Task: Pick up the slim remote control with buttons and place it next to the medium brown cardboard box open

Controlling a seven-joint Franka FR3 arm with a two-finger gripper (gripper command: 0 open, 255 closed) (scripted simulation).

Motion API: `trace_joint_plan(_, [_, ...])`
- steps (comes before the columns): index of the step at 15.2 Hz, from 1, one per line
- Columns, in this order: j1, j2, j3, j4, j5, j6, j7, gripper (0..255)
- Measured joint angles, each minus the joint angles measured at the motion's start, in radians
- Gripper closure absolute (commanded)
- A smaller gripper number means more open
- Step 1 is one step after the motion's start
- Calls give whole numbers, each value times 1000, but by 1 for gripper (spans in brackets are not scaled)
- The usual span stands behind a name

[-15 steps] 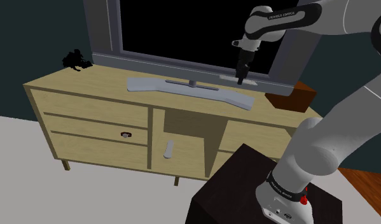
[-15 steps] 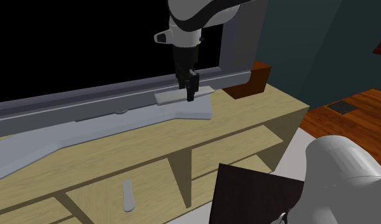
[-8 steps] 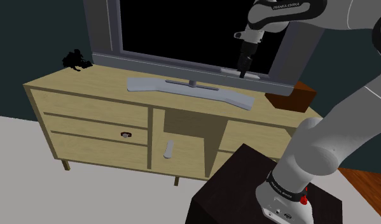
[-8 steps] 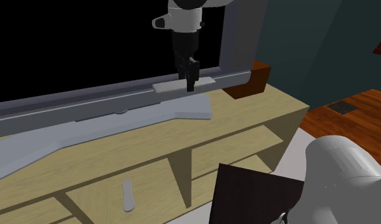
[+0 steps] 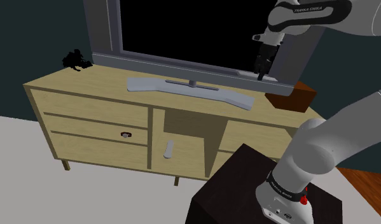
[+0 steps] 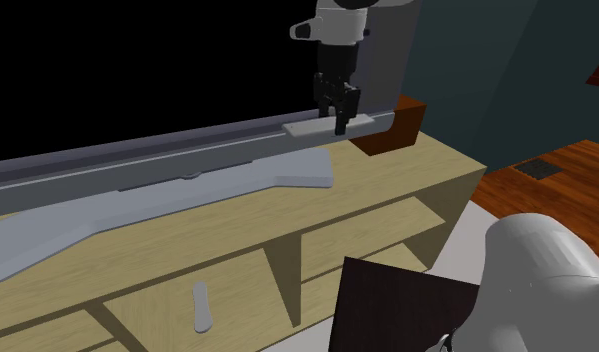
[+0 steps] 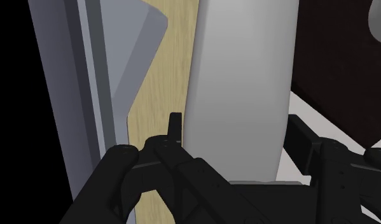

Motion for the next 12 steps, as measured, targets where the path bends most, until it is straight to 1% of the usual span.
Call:
trace_joint_plan(8, [-93,-115,-90,-32,-100,-47,-146,255])
trace_joint_plan(10, [-105,-120,-119,-14,-117,-60,-188,255])
trace_joint_plan(12, [-126,-139,-149,-18,-142,-62,-230,255])
